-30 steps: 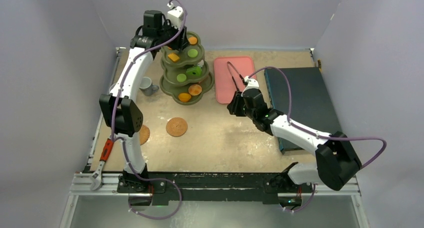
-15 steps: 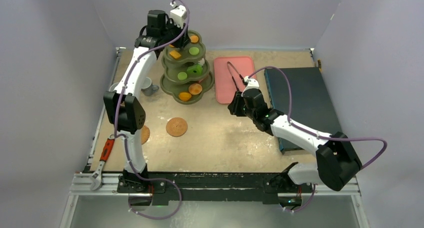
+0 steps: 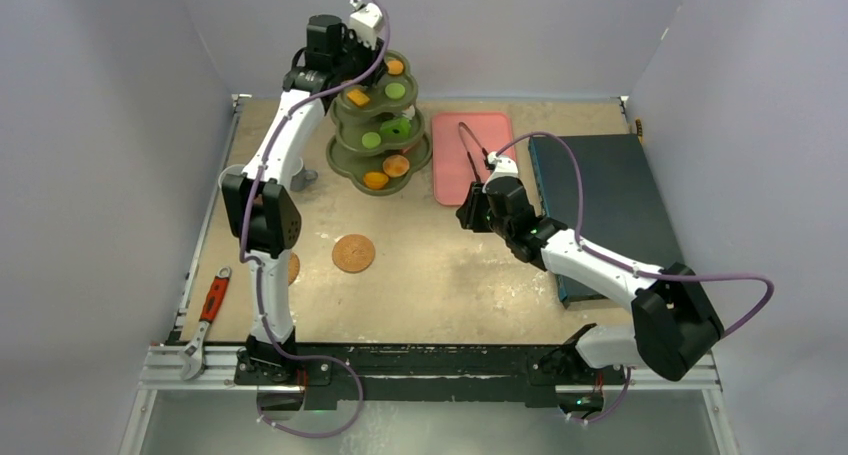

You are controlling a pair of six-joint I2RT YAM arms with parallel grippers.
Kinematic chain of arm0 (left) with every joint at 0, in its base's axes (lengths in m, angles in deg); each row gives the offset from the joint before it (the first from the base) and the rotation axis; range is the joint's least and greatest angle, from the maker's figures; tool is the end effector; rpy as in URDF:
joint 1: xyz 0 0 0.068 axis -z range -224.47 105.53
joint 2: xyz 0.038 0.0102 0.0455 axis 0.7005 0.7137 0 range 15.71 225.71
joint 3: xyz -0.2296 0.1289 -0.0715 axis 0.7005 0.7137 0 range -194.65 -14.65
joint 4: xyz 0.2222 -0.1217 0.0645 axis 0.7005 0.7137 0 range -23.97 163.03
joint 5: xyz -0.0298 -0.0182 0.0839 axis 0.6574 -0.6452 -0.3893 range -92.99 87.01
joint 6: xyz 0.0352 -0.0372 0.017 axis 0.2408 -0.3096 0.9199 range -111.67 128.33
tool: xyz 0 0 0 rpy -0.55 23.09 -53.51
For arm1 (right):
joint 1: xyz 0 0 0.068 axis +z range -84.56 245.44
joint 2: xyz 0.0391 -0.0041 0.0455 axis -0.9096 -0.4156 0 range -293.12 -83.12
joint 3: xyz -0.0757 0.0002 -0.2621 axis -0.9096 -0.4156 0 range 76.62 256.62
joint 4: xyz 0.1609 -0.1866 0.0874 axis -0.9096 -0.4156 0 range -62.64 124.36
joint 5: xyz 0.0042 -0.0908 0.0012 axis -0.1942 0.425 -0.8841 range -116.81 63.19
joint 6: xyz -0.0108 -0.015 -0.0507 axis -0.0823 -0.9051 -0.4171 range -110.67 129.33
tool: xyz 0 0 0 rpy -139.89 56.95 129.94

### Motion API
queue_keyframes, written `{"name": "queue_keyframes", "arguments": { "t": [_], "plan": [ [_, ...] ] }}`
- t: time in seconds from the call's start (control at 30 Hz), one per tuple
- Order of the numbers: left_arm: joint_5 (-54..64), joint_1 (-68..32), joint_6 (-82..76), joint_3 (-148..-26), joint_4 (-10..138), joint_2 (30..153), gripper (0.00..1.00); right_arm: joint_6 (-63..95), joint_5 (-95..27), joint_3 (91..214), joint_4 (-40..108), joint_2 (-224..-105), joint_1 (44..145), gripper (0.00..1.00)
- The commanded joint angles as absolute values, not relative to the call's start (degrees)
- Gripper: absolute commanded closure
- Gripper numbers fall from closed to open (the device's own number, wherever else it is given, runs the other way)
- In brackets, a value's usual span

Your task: Serve the afternoon tea

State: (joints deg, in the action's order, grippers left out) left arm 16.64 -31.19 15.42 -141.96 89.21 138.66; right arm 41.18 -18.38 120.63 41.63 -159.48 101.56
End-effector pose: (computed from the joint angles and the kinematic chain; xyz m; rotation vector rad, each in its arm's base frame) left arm 0.4888 -0.1277 0.3788 0.5629 1.8137 -0.3983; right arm 0.2420 0.1701 0.2434 0.0198 2.0566 0.6047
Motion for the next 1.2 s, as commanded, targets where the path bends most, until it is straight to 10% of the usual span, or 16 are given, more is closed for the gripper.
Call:
{"name": "queue_keyframes", "arguments": {
  "t": [0.0, 0.3, 0.47, 0.53, 1.17],
  "plan": [
    [12.92, -30.76, 17.98, -145.61, 81.7, 139.21, 1.0, 39.91, -16.64, 122.27, 43.58, -159.47, 102.28, 0.65],
    [12.36, -30.73, 17.85, -146.22, 81.01, 138.56, 0.99, 39.28, -16.68, 123.79, 46.93, -163.53, 106.0, 0.65],
    [11.58, -30.82, 17.4, -145.24, 86.92, 134.5, 0.22, 37.78, -15.85, 129.07, 50.02, -171.55, 111.82, 0.64],
    [10.58, -30.84, 17.88, -143.67, 89.75, 131.49, 0.08, 36.73, -15.88, 132.16, 51.51, -175.34, 114.86, 0.64],
    [7.26, -44.38, 16.57, -134.42, 116.48, 109.34, 0.01, 31.26, -14.72, 153.2, 55.06, -203.75, 128.72, 0.62]
  ]
}}
